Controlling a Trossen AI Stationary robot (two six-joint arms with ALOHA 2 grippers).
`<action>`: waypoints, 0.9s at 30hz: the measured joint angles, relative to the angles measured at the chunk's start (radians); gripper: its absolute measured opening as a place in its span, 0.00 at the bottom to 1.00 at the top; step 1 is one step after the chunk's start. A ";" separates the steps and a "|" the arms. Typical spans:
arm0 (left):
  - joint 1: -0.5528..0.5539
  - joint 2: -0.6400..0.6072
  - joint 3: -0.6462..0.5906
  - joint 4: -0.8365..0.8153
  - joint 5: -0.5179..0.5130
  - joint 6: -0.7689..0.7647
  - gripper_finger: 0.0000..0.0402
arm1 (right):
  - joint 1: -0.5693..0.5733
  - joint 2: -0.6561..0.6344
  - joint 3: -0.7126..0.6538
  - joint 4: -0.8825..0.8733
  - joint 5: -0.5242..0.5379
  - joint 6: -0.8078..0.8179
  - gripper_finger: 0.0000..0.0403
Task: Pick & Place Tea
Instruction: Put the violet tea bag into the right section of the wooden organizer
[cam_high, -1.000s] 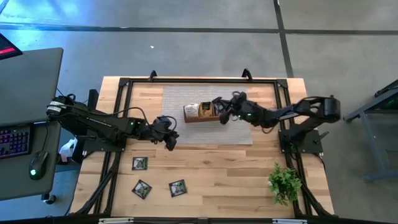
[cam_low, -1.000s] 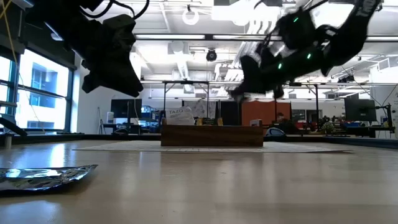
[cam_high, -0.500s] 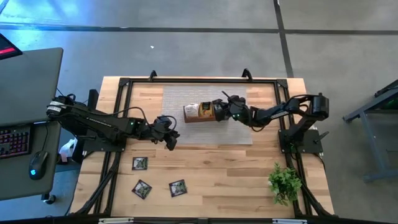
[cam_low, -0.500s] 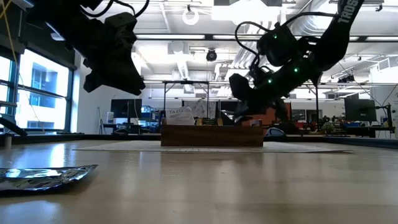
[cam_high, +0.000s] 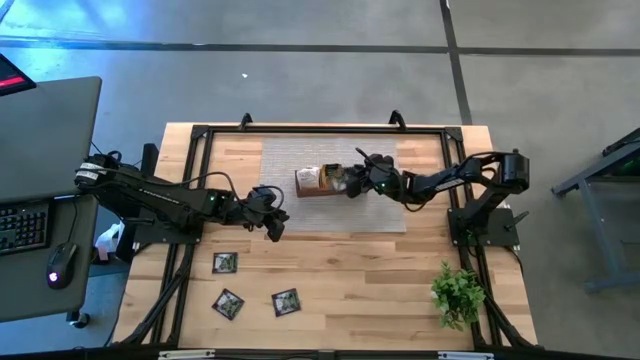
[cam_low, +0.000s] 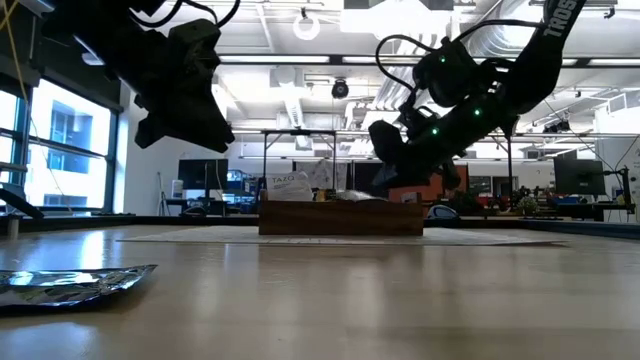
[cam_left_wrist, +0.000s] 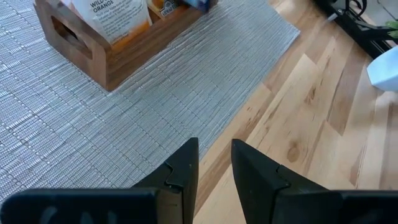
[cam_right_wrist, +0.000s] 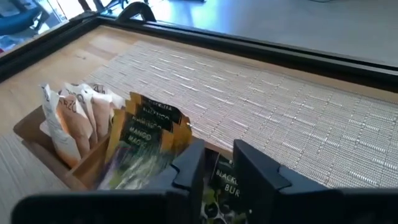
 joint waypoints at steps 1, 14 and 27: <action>0.000 0.000 0.000 0.000 0.000 0.000 0.23 | 0.000 0.000 0.000 0.000 0.000 0.000 0.21; 0.000 0.000 0.000 0.000 0.000 0.000 0.23 | 0.061 -0.004 0.000 0.227 -0.450 -0.274 0.22; 0.000 0.000 0.000 0.015 -0.017 0.030 0.23 | 0.201 -0.004 0.000 -0.042 -0.436 -0.321 0.36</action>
